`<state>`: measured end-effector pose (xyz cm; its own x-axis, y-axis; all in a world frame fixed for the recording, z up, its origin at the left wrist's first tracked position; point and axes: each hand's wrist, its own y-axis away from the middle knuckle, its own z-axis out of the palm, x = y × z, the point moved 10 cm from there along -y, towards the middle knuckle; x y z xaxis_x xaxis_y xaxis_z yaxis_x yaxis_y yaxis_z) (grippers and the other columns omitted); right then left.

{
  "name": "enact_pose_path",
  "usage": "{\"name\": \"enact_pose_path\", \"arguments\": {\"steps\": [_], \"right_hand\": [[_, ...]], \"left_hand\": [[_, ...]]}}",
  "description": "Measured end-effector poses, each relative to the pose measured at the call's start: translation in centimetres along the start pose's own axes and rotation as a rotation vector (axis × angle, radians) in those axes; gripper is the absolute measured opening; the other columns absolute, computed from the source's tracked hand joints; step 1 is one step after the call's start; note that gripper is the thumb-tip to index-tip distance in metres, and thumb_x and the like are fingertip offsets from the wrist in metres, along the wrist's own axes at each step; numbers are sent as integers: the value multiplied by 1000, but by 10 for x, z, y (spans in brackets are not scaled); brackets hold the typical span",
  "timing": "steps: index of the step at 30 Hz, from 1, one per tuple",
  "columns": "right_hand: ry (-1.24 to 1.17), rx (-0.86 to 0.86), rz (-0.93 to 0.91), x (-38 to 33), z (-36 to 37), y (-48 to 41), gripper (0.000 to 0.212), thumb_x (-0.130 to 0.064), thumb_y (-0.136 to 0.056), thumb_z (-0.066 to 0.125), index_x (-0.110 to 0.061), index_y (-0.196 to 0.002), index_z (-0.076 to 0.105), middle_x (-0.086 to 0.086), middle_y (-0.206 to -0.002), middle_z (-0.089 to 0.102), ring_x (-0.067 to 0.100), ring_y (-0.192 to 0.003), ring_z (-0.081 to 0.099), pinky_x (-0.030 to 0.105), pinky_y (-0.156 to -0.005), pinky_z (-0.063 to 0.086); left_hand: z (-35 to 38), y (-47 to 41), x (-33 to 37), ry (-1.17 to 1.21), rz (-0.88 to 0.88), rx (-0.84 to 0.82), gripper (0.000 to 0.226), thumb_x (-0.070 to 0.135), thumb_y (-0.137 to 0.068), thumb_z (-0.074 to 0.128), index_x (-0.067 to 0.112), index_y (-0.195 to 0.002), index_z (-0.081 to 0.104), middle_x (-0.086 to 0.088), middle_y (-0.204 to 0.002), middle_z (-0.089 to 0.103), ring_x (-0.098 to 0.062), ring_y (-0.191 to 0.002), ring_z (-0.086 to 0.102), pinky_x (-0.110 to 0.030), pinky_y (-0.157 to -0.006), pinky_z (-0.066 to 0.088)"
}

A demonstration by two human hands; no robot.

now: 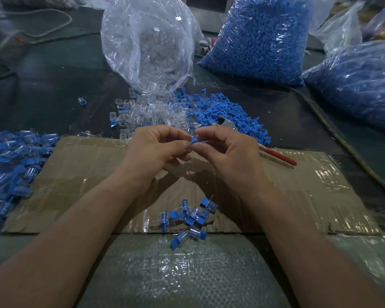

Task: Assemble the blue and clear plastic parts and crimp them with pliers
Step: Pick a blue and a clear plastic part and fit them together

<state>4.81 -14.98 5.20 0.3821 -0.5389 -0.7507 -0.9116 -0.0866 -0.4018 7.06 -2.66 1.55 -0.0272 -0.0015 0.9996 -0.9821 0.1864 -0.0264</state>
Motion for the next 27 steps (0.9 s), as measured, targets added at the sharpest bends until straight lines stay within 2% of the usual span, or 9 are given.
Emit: {"name": "enact_pose_path", "arguments": {"steps": [4,6,8,10,12,14,17,24,27], "right_hand": [[-81,-45,28,3,6,0,27,-17,-79,67,-15,-106,67,-21,-83,61,-3,-82,63,15,-78,51],[-153,-23,27,2,4,1,27,-16,-76,68,-18,-103,65,-20,-82,62,-4,-81,64,14,-76,51],[-227,-13,31,2,3,1,27,-21,-72,68,-19,-98,67,-16,-82,65,-1,-80,65,15,-74,52],[-252,-29,34,2,5,2,21,-26,-68,68,-24,-89,68,-16,-80,65,-1,-77,65,14,-71,51],[-248,-60,26,2,7,2,18,-19,-71,71,-29,-86,66,-16,-79,66,0,-76,65,13,-71,51],[-268,-84,15,1,10,2,26,-11,-72,72,-26,-91,66,-15,-83,66,2,-80,66,15,-74,51],[-265,-89,-27,-2,9,2,34,-4,-73,70,-24,-100,63,-18,-85,64,-2,-83,65,12,-75,50],[-190,-67,-118,-7,7,2,31,-5,-75,69,-23,-100,63,-20,-84,63,-2,-82,64,14,-76,51],[-154,-62,-149,-9,7,3,31,-4,-76,68,-22,-102,62,-22,-84,61,-4,-82,63,14,-76,51]], "left_hand": [[0,0,-2,65,-13,-15,13,-4,-77,62,9,-76,65,-3,-59,67,-9,-52,63,-17,-49,50],[2,0,-3,85,-16,-37,9,3,-71,65,9,-77,65,-2,-61,67,-10,-55,63,-19,-53,51],[4,1,-4,122,-32,-52,13,11,-63,67,10,-76,65,-2,-62,67,-12,-56,63,-22,-55,53],[4,1,-6,131,-54,-54,13,10,-61,68,10,-73,65,-3,-60,66,-12,-55,63,-22,-54,53],[3,1,-9,130,-74,-43,9,5,-64,68,9,-71,65,-3,-58,65,-12,-52,61,-21,-51,52],[2,1,-11,167,-93,-31,8,1,-68,67,7,-72,65,-4,-57,64,-12,-50,60,-19,-47,51],[2,0,-11,215,-123,-35,15,8,-59,67,5,-74,62,-4,-56,63,-12,-48,59,-17,-45,49],[5,-2,-14,172,-155,-69,9,-1,-71,63,7,-71,60,-4,-55,64,-13,-45,60,-16,-43,47],[6,-3,-15,188,-161,-75,10,-1,-66,65,7,-69,61,-5,-56,64,-13,-45,60,-16,-43,47]]}}
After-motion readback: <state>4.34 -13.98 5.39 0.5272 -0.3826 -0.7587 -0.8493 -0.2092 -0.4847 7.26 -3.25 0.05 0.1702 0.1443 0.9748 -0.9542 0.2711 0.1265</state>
